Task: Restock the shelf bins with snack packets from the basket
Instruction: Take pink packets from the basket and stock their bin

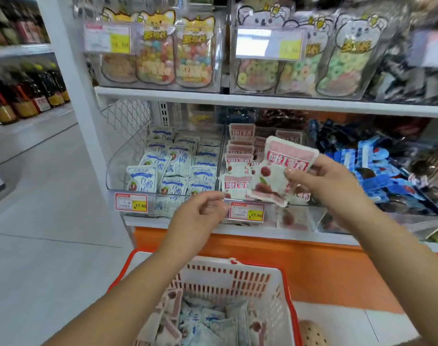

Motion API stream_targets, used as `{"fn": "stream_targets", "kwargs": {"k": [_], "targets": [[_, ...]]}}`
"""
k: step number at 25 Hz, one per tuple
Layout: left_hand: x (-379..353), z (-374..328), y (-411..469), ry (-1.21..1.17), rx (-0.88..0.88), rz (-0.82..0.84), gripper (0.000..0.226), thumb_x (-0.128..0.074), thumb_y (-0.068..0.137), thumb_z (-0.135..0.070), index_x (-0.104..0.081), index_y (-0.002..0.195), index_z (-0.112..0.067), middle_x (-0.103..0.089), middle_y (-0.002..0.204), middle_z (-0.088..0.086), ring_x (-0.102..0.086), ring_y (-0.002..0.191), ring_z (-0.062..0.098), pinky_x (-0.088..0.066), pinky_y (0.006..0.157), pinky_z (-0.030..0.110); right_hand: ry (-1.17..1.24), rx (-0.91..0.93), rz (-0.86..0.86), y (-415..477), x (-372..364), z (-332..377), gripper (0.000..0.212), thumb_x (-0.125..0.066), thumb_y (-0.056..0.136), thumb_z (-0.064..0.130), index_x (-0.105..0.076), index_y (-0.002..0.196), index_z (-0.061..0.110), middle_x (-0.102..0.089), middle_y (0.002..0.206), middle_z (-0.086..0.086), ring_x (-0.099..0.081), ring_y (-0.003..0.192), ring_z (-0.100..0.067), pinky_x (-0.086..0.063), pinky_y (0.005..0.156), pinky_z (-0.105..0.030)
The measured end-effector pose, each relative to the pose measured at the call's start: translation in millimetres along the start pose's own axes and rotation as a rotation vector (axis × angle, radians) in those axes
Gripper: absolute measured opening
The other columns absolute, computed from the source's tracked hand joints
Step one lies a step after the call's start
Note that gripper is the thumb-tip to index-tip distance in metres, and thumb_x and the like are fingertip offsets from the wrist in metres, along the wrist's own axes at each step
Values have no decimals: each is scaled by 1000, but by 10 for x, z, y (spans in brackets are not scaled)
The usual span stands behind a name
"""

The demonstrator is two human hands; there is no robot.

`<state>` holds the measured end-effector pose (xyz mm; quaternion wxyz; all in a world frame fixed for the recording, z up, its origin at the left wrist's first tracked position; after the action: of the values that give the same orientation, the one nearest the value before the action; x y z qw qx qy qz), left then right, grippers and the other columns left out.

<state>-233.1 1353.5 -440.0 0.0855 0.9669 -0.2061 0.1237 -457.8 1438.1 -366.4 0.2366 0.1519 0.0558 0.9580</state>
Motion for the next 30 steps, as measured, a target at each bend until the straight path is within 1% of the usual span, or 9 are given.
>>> {"fn": "stream_targets", "kwargs": {"k": [3, 7, 10, 14, 17, 21, 24, 27, 30], "targets": [[165, -230, 250, 336, -162, -83, 40, -62, 92, -35, -55, 131, -35, -56, 123, -19, -54, 105, -8, -42, 86, 14, -161, 11, -84, 275, 243, -51, 13, -71, 88, 21, -70, 94, 33, -74, 86, 15, -68, 76, 1, -52, 64, -13], [80, -101, 456, 597, -205, -11, 59, -54, 95, -42, -32, 149, -36, -44, 147, -12, -45, 131, 7, -35, 105, 25, -574, -244, 190, 569, -65, -651, 21, -76, 84, 21, -60, 71, 15, -66, 72, -2, -59, 65, -19, -44, 59, -28], [14, 2, 527, 608, -215, -5, 57, -57, 94, -40, -38, 147, -32, -53, 141, -7, -52, 125, 10, -38, 108, 30, -730, -378, 171, 682, -84, -882, 37, -73, 86, 26, -45, 67, 12, -54, 68, -7, -50, 61, -19, -36, 54, -27], [-7, 47, 593, 552, -248, -38, 52, -62, 93, -32, -46, 142, -31, -63, 129, -4, -61, 112, 13, -46, 101, 43, -812, -412, 153, 745, -66, -950, 33, -72, 86, 31, -51, 73, 10, -62, 79, -12, -58, 73, -24, -44, 62, -30], [34, 72, 571, 485, -265, -56, 51, -63, 93, -27, -48, 141, -26, -57, 135, -6, -51, 125, 11, -38, 109, 33, -839, -422, 153, 751, -91, -949, 31, -72, 86, 34, -59, 79, 5, -72, 92, -17, -68, 88, -31, -56, 78, -38], [211, 15, 268, 550, -396, -194, 40, -60, 94, -20, -55, 134, -28, -53, 124, -16, -42, 121, 3, -23, 102, 11, -929, -378, 57, 701, -25, -827, 43, -75, 83, 37, -60, 106, 4, -69, 102, -10, -65, 94, -28, -45, 66, -30], [296, 283, 28, 666, -411, -131, 39, -60, 92, -14, -58, 129, -27, -55, 122, -14, -45, 115, 4, -32, 96, 14, -700, -182, -176, 592, 48, -511, 37, -74, 83, 30, -48, 106, 16, -61, 100, -3, -60, 91, -23, -39, 66, -32], [301, 942, -160, 805, -257, 113, 38, -60, 92, -19, -58, 130, -28, -57, 125, -10, -53, 114, 9, -45, 91, 25, -476, 294, -340, 176, -145, 2, 18, -60, 92, 22, -43, 97, 21, -52, 77, 4, -51, 67, -11, -40, 60, -29], [274, 1841, -581, 832, 46, 348, 36, -60, 93, -22, -60, 128, -27, -59, 125, -7, -57, 112, 12, -43, 93, 23, -675, 467, 78, -343, -1159, -278, 18, -55, 96, 25, -52, 112, 19, -56, 84, 6, -53, 68, -13, -42, 61, -30]]}}
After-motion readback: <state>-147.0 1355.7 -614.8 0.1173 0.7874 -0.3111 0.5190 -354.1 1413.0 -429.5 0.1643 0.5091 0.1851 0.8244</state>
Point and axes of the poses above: each hand's wrist, its own y-axis towards the middle knuckle, its own x-axis out of the back of the hand, z = x × y, the point moved 10 cm from there along y, towards the middle knuckle
